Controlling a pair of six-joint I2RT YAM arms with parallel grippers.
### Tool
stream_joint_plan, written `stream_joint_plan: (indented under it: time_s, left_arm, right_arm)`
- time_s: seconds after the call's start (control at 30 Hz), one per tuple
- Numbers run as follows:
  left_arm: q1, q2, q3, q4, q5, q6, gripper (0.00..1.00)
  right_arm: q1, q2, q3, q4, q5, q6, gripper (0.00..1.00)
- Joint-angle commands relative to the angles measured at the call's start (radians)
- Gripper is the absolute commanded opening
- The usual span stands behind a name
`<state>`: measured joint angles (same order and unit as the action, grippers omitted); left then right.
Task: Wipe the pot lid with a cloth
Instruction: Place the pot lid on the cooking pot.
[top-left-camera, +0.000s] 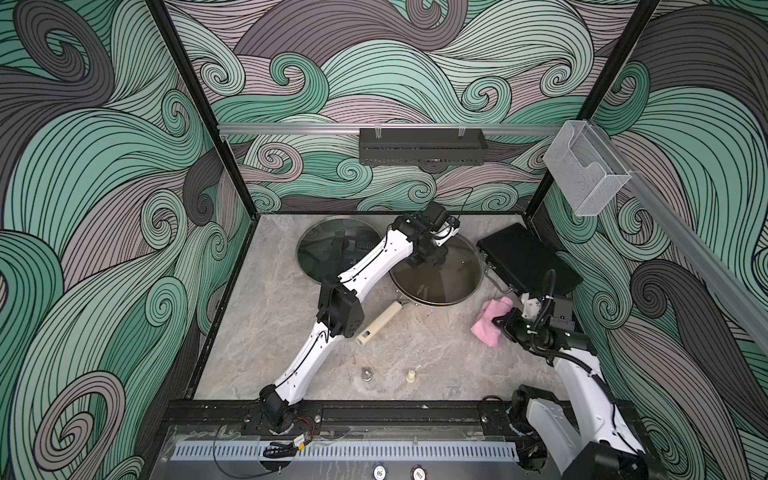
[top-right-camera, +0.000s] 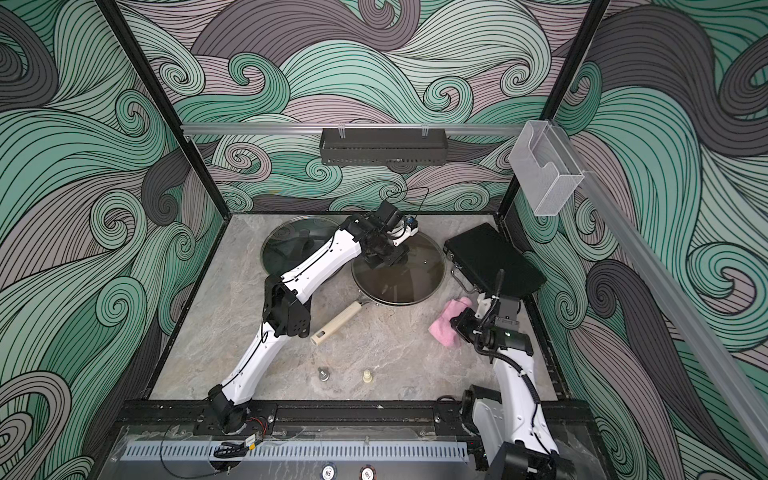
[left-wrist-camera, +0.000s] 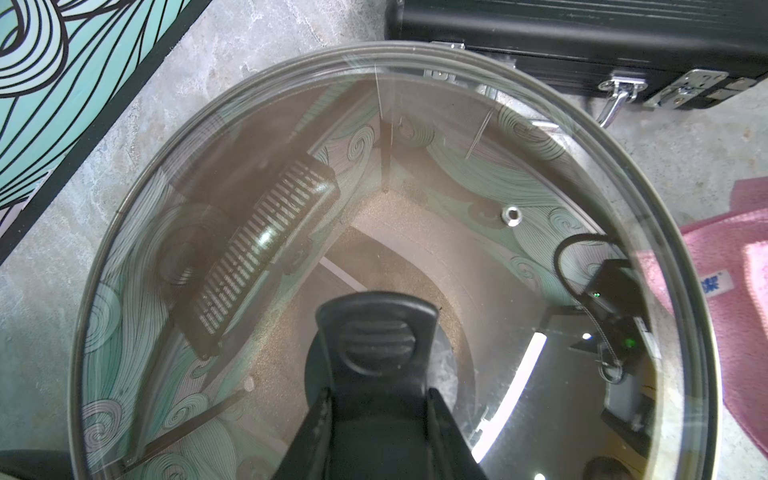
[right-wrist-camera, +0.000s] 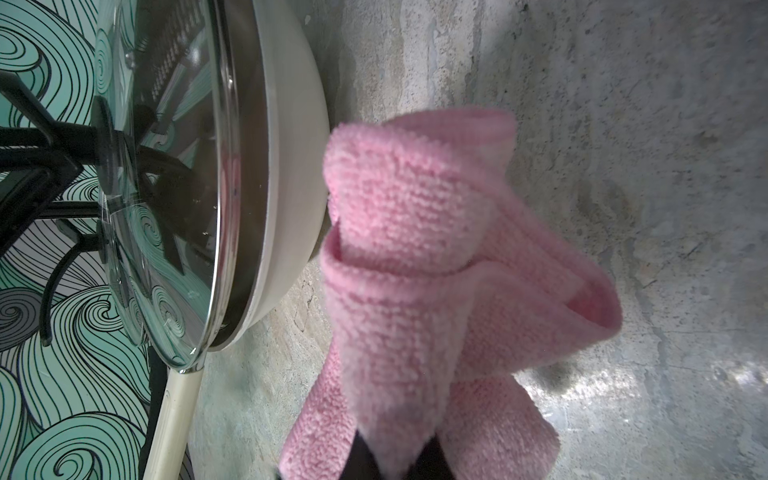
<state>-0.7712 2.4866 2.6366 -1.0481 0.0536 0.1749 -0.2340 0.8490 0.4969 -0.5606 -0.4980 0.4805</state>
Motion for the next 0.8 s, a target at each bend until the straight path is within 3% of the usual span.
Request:
stream_joint_plan:
  time_s: [0.0,0.77]
  left_arm:
    - [-0.010,-0.014,0.049,0.064,-0.008,0.018,0.00]
    - [-0.008,-0.030,-0.018,0.095,-0.011,0.014,0.00]
  right_arm:
    - [-0.001,-0.010,-0.011,0.010,-0.011,0.012,0.00]
    - [-0.001,0.013,-0.017,0.034,-0.015,0.023,0.00]
